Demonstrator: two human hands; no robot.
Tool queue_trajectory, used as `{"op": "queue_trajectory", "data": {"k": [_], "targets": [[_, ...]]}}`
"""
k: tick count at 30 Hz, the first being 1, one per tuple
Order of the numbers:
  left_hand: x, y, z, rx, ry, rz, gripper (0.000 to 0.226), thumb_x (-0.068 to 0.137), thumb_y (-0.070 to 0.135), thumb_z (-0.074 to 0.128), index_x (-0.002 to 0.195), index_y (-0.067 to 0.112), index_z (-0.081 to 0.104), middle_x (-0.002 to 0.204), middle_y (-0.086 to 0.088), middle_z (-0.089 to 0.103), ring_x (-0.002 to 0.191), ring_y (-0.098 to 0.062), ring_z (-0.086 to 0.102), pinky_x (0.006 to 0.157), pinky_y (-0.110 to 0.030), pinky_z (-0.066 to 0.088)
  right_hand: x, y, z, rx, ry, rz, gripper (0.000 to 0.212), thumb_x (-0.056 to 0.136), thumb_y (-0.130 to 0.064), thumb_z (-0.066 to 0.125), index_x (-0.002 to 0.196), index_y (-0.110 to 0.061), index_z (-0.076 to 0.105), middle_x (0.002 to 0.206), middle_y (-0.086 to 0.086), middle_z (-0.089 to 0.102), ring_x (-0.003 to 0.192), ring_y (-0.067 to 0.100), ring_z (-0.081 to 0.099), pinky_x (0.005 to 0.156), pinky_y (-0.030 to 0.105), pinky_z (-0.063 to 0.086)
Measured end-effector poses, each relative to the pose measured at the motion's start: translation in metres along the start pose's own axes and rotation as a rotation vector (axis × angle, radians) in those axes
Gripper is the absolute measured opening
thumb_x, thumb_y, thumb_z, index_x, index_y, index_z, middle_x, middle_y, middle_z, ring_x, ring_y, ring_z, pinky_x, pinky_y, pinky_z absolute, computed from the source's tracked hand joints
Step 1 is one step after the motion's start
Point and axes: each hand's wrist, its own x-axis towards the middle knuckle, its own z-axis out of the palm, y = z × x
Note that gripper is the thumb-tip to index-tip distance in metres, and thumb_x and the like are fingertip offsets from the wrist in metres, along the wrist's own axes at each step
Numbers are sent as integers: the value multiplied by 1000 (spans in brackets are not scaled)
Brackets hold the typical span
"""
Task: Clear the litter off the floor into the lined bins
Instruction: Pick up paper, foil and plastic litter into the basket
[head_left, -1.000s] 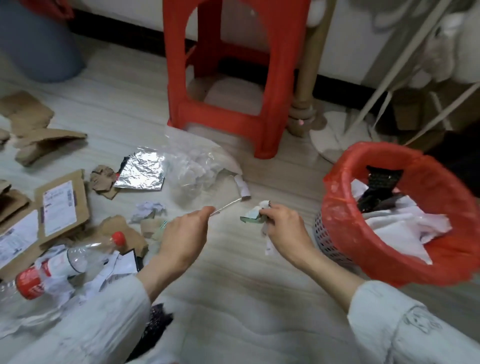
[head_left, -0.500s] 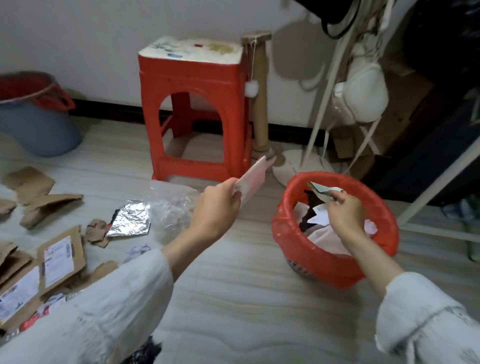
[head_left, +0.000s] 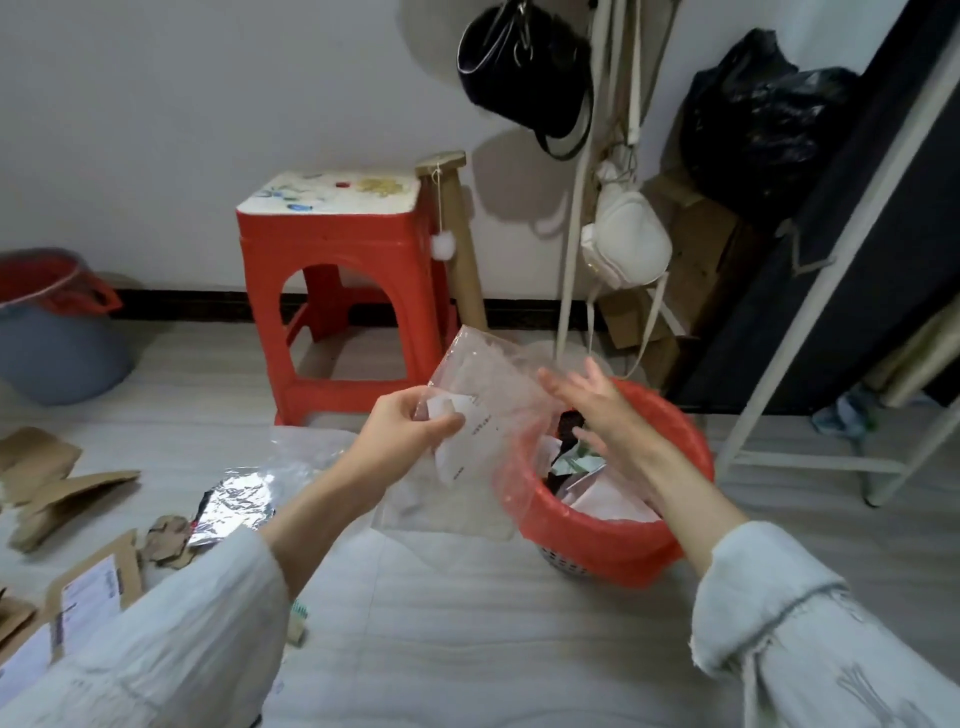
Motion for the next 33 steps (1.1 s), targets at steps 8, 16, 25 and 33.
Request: {"op": "queue_trajectory", "data": {"k": [8, 16, 25, 33], "targets": [[42, 19, 62, -12, -16, 108, 6, 82, 10, 67, 82, 16, 66, 65, 2, 57, 59, -7, 52, 56, -16, 41, 3, -2, -43, -24, -7, -75, 53, 77, -29, 73, 124, -16, 55, 120, 1, 63, 96, 6, 61, 78, 25, 52], [104, -3, 139, 70, -142, 43, 69, 81, 7, 68, 141, 18, 34, 142, -7, 41, 126, -16, 43, 93, -22, 39, 28, 45, -71, -301, 644, -210, 18, 93, -13, 50, 82, -22, 61, 70, -2, 61, 60, 7, 57, 47, 16, 46], [85, -12, 96, 164, -116, 67, 74, 84, 24, 67, 145, 20, 26, 143, 11, 34, 131, -8, 34, 100, -17, 27, 22, 22, -75, -125, 658, -271, 15, 90, -10, 58, 102, -13, 66, 89, -3, 65, 82, 13, 62, 68, 19, 47], [12, 45, 2, 205, -72, 153, 13, 88, 25, 63, 97, 17, 64, 77, 1, 62, 69, -15, 59, 64, -30, 50, -35, -33, -10, -100, -22, -194, 10, 88, -8, 60, 95, -12, 67, 88, 1, 70, 76, 7, 66, 67, 21, 52]]}}
